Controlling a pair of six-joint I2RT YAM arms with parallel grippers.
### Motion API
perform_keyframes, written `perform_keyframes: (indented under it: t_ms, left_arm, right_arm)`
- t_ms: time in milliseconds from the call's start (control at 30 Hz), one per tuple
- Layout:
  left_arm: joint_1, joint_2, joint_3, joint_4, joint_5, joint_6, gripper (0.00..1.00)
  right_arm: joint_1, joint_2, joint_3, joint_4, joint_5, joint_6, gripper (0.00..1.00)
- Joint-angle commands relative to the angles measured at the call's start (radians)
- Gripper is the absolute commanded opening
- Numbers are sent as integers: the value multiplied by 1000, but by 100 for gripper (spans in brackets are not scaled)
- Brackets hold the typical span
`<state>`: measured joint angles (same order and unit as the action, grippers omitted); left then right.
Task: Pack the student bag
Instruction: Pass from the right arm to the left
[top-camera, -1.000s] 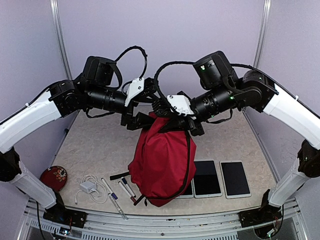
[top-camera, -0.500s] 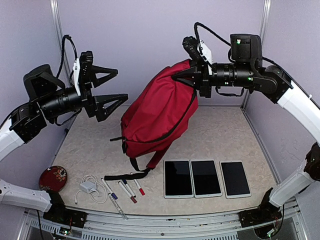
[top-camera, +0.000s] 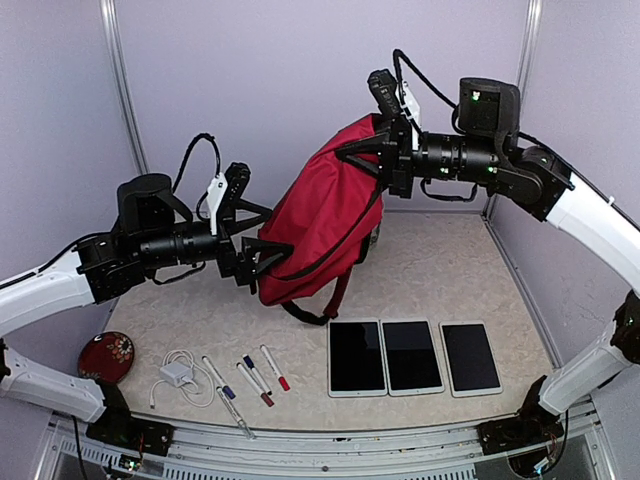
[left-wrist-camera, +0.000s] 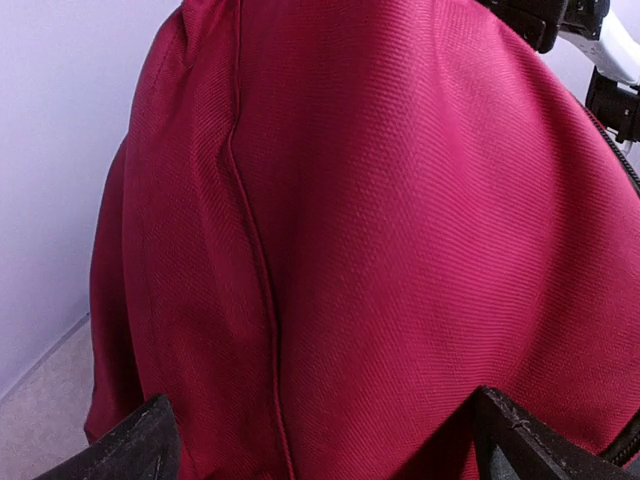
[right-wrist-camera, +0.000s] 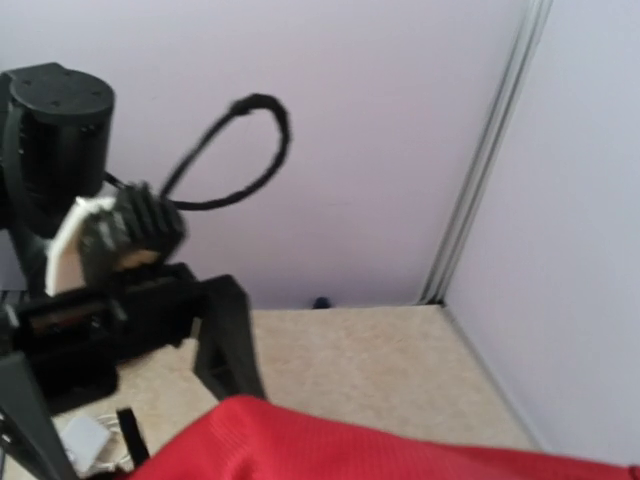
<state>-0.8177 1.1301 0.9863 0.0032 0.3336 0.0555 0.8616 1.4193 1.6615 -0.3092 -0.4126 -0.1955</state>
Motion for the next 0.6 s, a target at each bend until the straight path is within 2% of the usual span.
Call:
perform_keyframes:
  t_ms: [0,33,200,300,333,467,500,567]
  left_arm:
    - [-38,56,43,57,-37,-21,97]
    - [-51,67,48,55,-20,-25,92]
    - [-78,90,20,95,119,-87,53]
    - [-87,70,-6,134,128,-114,10]
    - [-90,61,-14,145,116,-120,0]
    - [-93,3,-57,234,19,-180,0]
    - [-93,-14,-71,265,-18,-198,0]
    - [-101,-45,-98,335,-106,-230,0]
  right_arm:
    - [5,16,23,168,-83,50,0]
    - [5,28,31,172,-80,57,0]
    - [5,115,95,201,-87,84,0]
    - [6,163,125,220,-112,104,0]
    - [6,174,130,224,-117,110,0]
    - [5,191,146,216,-72,132,0]
    - [5,190,148,208,-52,135,10]
    - [5,182,149,193,-7,146,41]
